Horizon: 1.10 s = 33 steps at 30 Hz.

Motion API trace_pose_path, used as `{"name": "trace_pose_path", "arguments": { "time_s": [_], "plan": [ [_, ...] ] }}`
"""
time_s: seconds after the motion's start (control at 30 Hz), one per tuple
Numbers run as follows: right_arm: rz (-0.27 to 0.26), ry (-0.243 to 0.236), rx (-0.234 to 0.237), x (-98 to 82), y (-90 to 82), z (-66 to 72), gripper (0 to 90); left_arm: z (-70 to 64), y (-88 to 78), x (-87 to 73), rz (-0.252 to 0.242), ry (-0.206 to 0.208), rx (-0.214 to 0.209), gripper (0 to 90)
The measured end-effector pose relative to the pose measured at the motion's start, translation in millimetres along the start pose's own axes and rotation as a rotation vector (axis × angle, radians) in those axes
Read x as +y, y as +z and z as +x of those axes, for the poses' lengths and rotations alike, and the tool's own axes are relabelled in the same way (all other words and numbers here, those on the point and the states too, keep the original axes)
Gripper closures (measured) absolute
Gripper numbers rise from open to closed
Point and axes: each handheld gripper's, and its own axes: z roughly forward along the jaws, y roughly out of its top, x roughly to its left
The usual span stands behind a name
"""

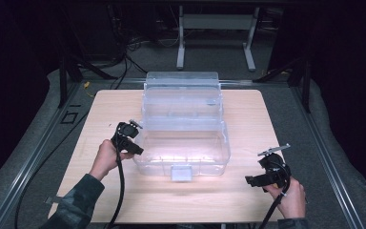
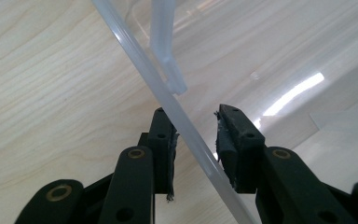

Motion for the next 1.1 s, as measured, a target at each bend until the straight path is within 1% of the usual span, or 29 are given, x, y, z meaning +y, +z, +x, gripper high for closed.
{"name": "trace_pose_path", "arguments": {
  "time_s": [0.03, 0.13, 0.2, 0.27, 0.43, 0.5, 0.63, 0.7, 0.73, 0.77, 0.8, 0.83, 0.87, 0.97, 1.07, 1.1],
  "plan": [
    [-0.001, 0.006, 0.000, 0.0, -0.1, -0.5, 13.8, -4.2, 1.8, 3.5, 0.003, 0.010, 0.012, 67.3],
    [0.003, 0.008, -0.003, 0.1, -0.5, -3.3, 13.7, -8.8, 6.0, 8.0, 0.013, 0.019, 0.020, 67.2],
    [0.004, 0.013, -0.008, 0.0, -0.7, -4.6, 13.7, -10.7, 10.6, 10.1, 0.026, 0.016, 0.011, 67.1],
    [0.004, 0.012, -0.004, -0.1, -0.4, -6.0, 13.7, -12.1, 11.7, 11.9, 0.023, 0.012, 0.005, 66.9],
    [0.013, 0.018, -0.020, -0.5, -2.5, -10.1, 13.7, -17.4, 13.9, 16.5, 0.022, 0.022, 0.005, 66.9],
    [0.009, 0.023, -0.015, -0.9, -3.6, -12.1, 13.7, -18.6, 14.8, 18.4, 0.019, 0.023, 0.001, 66.9],
    [0.014, 0.027, -0.030, -1.3, -6.7, -14.9, 13.7, -21.7, 17.2, 24.4, 0.021, 0.029, -0.008, 66.9],
    [0.012, 0.031, -0.029, -1.6, -7.9, -16.7, 13.7, -23.7, 18.2, 27.1, 0.023, 0.032, -0.011, 66.8],
    [0.010, 0.036, -0.037, -2.2, -8.6, -17.7, 13.7, -24.7, 18.7, 27.9, 0.022, 0.032, -0.014, 66.8],
    [0.008, 0.039, -0.030, -2.6, -9.1, -18.8, 13.7, -26.2, 19.2, 29.4, 0.024, 0.032, -0.014, 66.8],
    [0.013, 0.043, -0.039, -3.1, -10.0, -20.1, 13.7, -27.2, 19.8, 30.4, 0.020, 0.030, -0.016, 66.8],
    [0.010, 0.045, -0.038, -3.8, -10.2, -21.5, 13.7, -28.1, 20.3, 31.0, 0.019, 0.029, -0.019, 66.8],
    [0.012, 0.045, -0.047, -4.1, -10.4, -22.2, 13.7, -29.4, 20.7, 32.0, 0.020, 0.029, -0.020, 66.8],
    [0.016, 0.050, -0.047, -4.9, -10.8, -25.7, 13.7, -35.2, 21.9, 35.7, 0.028, 0.029, -0.019, 66.8],
    [0.023, 0.054, -0.063, -4.2, -10.8, -28.8, 13.7, -41.8, 23.5, 39.4, 0.031, 0.038, -0.021, 66.4],
    [0.025, 0.056, -0.062, -3.9, -10.9, -29.8, 13.7, -43.7, 23.8, 40.3, 0.033, 0.041, -0.021, 66.3]
  ]
}}
